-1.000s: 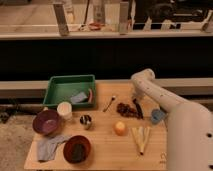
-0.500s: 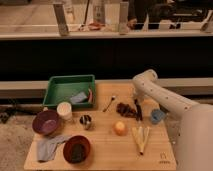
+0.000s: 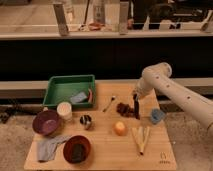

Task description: Wipe table surface with brush

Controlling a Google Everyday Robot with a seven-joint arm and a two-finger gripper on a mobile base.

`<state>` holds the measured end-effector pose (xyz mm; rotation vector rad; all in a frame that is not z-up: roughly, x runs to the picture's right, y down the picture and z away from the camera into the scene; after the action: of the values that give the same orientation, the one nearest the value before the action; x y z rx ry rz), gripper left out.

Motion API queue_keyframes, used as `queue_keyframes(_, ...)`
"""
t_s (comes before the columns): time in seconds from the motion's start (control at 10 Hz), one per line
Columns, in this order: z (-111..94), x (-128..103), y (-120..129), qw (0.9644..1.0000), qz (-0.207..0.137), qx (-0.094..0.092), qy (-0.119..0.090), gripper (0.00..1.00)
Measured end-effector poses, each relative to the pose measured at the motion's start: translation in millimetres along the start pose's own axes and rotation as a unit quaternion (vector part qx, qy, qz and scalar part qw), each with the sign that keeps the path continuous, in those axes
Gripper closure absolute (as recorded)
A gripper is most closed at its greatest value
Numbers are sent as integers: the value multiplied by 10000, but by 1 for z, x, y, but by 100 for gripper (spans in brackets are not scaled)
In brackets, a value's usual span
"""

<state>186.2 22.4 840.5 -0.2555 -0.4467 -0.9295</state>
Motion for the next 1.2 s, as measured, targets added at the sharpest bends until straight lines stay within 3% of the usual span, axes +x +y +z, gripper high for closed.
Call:
queue_keyframes(0.2, 3, -5, -17, 9976, 96, 418, -535, 100)
queue_keyframes(0.4, 5, -7, -28, 9940, 100, 720, -821, 100)
queue_keyframes(0.7, 7, -2, -25, 9931, 200, 890, -733, 100)
queue_keyframes(1.2, 38, 9, -6, 9904, 539, 1148, -550, 100)
